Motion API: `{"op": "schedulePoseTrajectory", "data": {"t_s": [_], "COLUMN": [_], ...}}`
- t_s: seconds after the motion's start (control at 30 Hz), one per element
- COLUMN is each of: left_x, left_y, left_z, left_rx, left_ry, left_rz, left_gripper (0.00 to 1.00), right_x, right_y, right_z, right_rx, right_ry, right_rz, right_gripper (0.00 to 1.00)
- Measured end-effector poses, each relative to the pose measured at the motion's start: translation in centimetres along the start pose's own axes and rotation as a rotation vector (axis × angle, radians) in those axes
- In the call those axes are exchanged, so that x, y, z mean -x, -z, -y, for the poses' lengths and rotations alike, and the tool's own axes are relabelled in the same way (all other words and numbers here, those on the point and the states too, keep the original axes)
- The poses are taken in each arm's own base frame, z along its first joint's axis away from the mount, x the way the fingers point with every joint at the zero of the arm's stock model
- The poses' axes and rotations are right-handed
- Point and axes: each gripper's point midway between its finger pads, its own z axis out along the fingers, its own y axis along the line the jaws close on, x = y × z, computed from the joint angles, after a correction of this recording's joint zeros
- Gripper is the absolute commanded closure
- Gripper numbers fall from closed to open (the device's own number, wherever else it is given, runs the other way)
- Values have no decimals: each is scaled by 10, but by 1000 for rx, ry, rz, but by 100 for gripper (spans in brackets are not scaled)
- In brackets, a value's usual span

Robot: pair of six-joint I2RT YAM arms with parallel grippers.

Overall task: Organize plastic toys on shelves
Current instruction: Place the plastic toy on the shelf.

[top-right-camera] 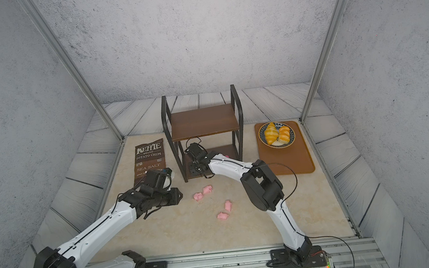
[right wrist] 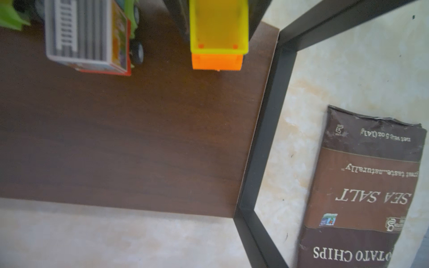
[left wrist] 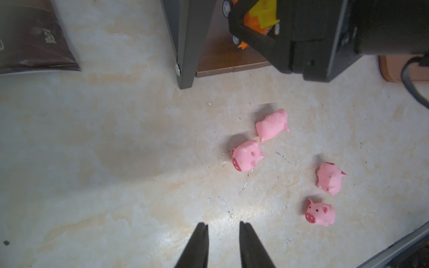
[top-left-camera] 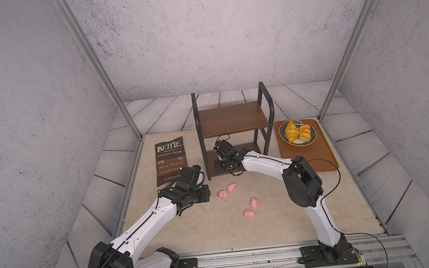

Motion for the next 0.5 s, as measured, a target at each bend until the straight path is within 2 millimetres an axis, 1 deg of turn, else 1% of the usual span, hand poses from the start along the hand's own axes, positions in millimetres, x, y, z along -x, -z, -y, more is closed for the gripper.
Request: {"op": "schedulePoseTrajectory", "data": {"t_s": [0.13,0.3,0.33,0.43,0.5], "left_x": [0,0,0,0,0], "left_y": [0,0,0,0,0], "left_z": [0,0,0,0,0], "left_rx": [1,1,1,1,1], "left_ry": [-3,-3,-3,-3,-3], "left_rz": [-1,-1,-1,-1,-1], "left_gripper": [71,71,71,71,71], "right_x": [-4,-2,-2,-3,-2], "right_y": [-11,-12,-13,-12,-12], "right_z": [3,4,5,6,6], "right_rx": [-19,-33,-34,-42,-43], "right_ry": [0,-5,-6,-7,-9], "right_rz": [-29,-34,-34,-38,-37], "right_gripper": [70,63,60,48,44]}}
